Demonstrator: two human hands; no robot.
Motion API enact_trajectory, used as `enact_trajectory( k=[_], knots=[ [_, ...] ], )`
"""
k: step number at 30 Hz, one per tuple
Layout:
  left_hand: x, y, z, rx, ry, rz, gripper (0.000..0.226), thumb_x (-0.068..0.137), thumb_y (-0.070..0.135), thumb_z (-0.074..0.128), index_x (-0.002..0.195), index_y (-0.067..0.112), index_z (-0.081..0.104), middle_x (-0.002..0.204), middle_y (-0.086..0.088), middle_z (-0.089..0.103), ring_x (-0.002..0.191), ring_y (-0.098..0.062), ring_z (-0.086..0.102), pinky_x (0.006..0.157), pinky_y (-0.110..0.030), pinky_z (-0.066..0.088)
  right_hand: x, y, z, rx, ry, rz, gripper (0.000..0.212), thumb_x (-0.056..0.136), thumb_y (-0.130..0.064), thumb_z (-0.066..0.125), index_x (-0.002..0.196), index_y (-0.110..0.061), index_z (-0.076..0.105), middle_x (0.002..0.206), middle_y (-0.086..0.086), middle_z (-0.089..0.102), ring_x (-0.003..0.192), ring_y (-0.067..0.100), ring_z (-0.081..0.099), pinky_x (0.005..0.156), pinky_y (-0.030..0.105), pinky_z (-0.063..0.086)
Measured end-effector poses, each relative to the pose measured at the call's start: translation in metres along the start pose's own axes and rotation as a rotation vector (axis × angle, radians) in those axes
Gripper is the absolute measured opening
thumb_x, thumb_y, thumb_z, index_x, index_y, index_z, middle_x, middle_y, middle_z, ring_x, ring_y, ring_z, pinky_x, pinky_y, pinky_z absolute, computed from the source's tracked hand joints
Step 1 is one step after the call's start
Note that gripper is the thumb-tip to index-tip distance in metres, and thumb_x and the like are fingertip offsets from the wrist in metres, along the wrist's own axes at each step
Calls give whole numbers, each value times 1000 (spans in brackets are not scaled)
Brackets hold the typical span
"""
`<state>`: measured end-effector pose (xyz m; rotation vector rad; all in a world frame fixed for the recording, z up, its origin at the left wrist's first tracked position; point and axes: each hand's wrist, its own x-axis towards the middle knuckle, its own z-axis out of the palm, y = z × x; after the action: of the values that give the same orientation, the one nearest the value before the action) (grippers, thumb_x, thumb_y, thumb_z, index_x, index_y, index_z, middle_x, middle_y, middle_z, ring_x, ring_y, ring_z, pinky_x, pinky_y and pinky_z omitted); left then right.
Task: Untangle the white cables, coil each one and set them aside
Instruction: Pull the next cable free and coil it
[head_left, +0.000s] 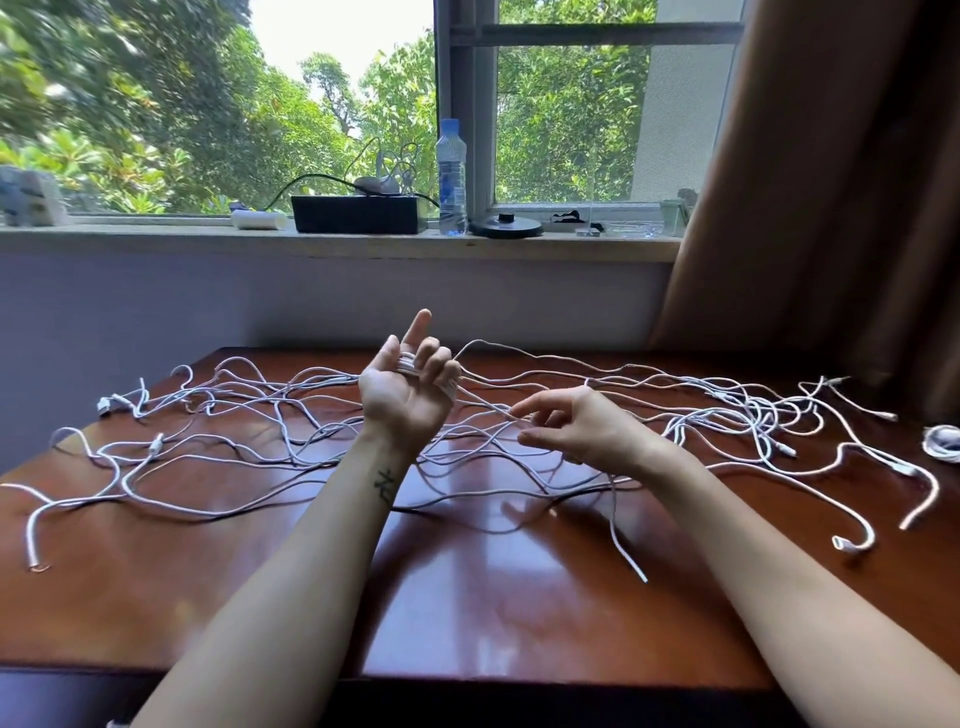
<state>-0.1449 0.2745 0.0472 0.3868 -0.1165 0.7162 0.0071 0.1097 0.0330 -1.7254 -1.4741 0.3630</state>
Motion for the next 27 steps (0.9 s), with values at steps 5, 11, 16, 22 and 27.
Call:
enact_trajectory(
  k=[5,11,16,22,27],
  knots=[
    [7,-2,1,146,144,54,41,108,39,32,139,24,53,64,2,32,51,-13,28,58,-24,29,-4,-2,4,-71,-73,-68,25,94,-21,71,118,-23,75,75,-3,65,60,2,51,59,14,42],
    [10,-13,1,496,204,167,42,110,39,28,151,31,36,63,3,32,47,-9,31,58,-25,30,-7,-9,5,-11,-63,-67,30,97,-8,60,122,-18,73,71,-6,64,66,4,54,66,18,45],
    [11,-23,2,723,167,249,44,111,25,32,155,26,31,59,4,38,47,-7,40,50,-22,39,-6,-9,6,-71,4,-121,37,95,-1,56,120,-23,74,73,-8,70,61,3,47,61,18,38],
    [8,-29,-6,973,42,239,48,110,24,35,157,26,26,69,-6,40,56,-17,47,59,-31,49,-3,-9,0,-184,238,-270,24,95,-17,69,118,-25,73,82,-9,73,52,5,58,64,15,45],
    [5,-32,-7,1124,0,175,49,110,31,36,157,28,26,77,-9,57,53,-20,59,55,-32,52,0,-6,-5,-388,502,-299,28,86,-41,77,111,-28,73,72,-14,65,57,-6,54,69,32,53]
  ],
)
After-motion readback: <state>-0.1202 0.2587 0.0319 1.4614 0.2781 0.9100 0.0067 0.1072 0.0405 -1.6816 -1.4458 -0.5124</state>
